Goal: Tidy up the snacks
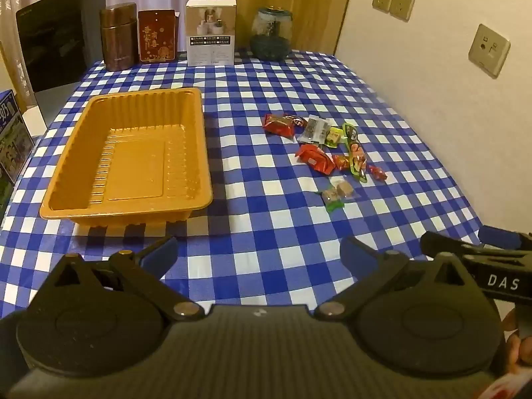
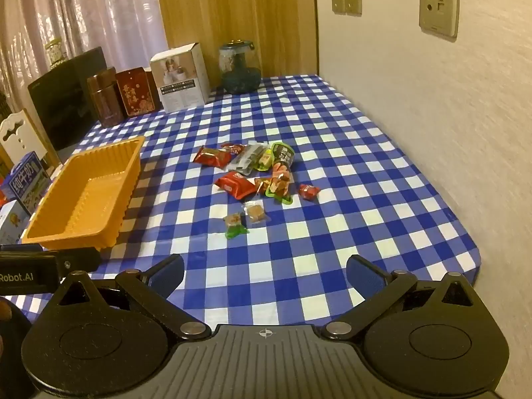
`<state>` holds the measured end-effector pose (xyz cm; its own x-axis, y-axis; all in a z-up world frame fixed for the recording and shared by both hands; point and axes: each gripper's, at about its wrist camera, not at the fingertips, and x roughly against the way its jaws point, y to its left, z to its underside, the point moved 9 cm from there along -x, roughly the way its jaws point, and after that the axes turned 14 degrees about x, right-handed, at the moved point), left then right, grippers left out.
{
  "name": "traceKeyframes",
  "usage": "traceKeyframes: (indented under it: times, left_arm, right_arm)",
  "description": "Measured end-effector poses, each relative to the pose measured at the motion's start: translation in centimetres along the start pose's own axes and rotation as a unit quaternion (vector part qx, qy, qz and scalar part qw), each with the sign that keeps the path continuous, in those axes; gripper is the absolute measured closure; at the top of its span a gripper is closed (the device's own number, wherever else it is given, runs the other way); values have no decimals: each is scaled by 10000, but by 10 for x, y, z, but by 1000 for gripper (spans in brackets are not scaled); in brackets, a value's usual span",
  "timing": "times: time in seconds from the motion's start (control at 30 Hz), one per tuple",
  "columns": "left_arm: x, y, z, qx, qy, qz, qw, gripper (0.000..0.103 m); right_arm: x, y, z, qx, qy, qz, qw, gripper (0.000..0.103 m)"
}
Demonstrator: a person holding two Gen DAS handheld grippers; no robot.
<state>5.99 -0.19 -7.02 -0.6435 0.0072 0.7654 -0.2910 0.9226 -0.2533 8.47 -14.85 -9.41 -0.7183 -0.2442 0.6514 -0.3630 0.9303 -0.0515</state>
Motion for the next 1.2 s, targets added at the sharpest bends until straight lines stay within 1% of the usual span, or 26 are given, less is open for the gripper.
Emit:
traceKeyframes:
  times: [0.07,0.1,0.17,0.3,1.2]
  left_arm:
    - [-4,-2,0,14,88,69,9999,0]
    - [1,4,-2,160,-16,132,9998,0]
    - [1,6,-2,180,-39,134,9997,0]
    - [3,-1,-1,143,-56,37,9999,0]
    - [6,-1,-2,117,-92,137,9998,0]
  right_arm:
    - [0,-1,0,-2,1,-14,10000,0]
    - [0,0,0,24,6,20,10000,0]
    - [0,-1,0,21,6,15,10000,0]
    - [1,0,0,39,-1,41,10000,0]
    - [3,0,0,63,6,46,10000,0]
